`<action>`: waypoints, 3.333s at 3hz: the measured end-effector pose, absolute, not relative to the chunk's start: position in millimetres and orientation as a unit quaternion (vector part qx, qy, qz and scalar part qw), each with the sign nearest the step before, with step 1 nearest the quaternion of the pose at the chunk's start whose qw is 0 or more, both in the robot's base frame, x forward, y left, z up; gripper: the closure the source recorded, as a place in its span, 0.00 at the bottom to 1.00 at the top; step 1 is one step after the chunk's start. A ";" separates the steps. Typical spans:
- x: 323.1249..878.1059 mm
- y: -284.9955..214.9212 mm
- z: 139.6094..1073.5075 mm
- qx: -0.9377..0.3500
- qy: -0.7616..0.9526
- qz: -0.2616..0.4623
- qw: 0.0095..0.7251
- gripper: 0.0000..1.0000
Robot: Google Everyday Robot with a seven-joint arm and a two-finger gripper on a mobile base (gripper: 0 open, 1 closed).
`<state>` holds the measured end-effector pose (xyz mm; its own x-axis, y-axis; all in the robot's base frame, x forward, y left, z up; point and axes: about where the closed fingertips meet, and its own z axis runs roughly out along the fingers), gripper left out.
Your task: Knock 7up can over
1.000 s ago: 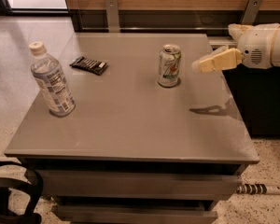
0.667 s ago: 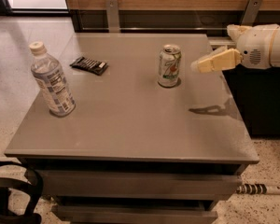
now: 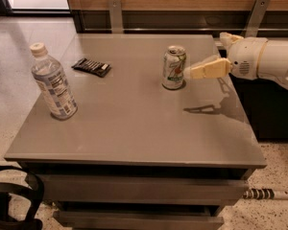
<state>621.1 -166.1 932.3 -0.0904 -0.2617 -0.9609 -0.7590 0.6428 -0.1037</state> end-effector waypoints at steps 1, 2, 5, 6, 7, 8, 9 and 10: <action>629.1 -149.9 915.8 -0.357 0.691 0.241 0.580 0.00; 638.0 -136.8 902.9 -0.354 0.683 0.258 0.584 0.00; 656.1 -117.1 881.2 -0.350 0.658 0.292 0.599 0.25; 656.0 -113.0 881.5 -0.352 0.657 0.294 0.598 0.57; 656.0 -110.9 881.7 -0.353 0.656 0.295 0.598 0.79; 656.0 -107.2 882.0 -0.355 0.655 0.297 0.597 1.00; 656.0 -107.0 882.1 -0.355 0.655 0.297 0.597 1.00; 656.2 -104.0 886.8 -0.365 0.659 0.295 0.588 1.00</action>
Offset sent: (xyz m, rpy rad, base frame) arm 0.0271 0.0382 -0.0445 0.1223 -0.0158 0.0563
